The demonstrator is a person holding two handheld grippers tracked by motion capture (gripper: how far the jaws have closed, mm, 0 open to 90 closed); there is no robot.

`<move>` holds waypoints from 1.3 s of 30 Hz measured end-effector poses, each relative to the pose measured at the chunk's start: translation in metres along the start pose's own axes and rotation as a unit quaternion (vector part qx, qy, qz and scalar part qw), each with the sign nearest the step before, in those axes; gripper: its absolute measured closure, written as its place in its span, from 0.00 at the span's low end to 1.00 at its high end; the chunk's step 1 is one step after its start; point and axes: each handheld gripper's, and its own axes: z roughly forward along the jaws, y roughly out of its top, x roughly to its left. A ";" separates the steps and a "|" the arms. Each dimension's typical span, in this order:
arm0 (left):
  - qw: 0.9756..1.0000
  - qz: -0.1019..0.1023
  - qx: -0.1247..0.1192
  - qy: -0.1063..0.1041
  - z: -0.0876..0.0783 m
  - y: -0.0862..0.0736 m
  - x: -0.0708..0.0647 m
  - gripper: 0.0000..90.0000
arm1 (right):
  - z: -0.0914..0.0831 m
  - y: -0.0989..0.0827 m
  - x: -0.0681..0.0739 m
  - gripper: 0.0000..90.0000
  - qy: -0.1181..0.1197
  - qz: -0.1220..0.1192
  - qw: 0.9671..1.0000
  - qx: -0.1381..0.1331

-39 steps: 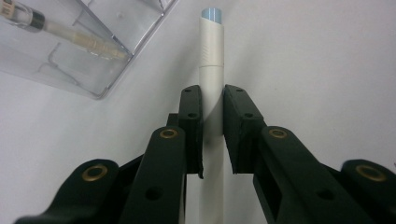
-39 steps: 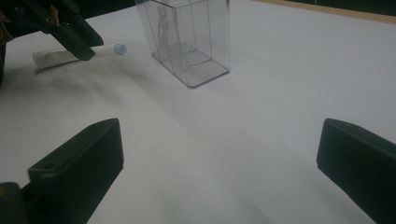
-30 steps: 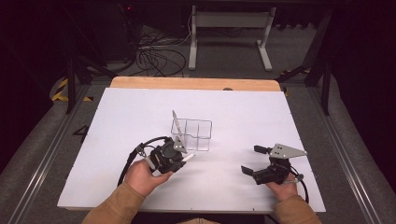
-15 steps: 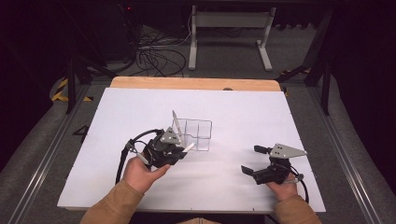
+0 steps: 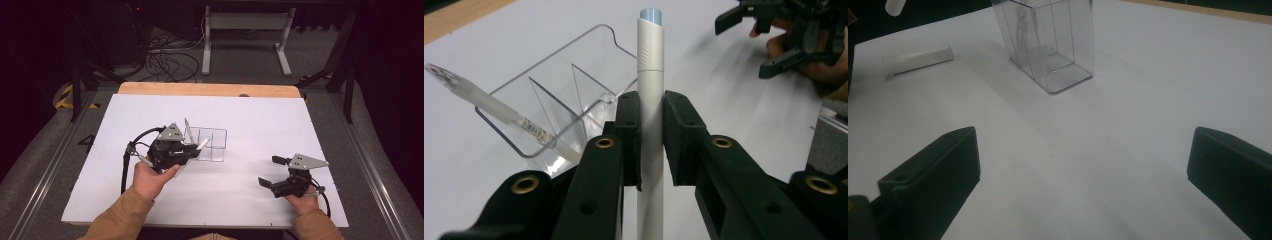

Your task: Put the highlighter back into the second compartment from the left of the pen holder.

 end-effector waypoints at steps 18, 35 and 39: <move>0.994 -0.041 -0.104 0.004 -0.008 0.014 0.016 0.87 | 0.000 0.000 0.000 0.01 0.002 -0.001 1.000 0.000; 0.981 -0.073 -0.180 0.014 0.002 0.019 0.035 0.86 | 0.000 0.000 0.000 0.01 0.003 -0.001 1.000 0.000; 0.978 -0.061 -0.195 0.036 0.006 0.020 0.035 0.86 | 0.000 0.000 0.000 0.01 0.004 -0.001 1.000 0.000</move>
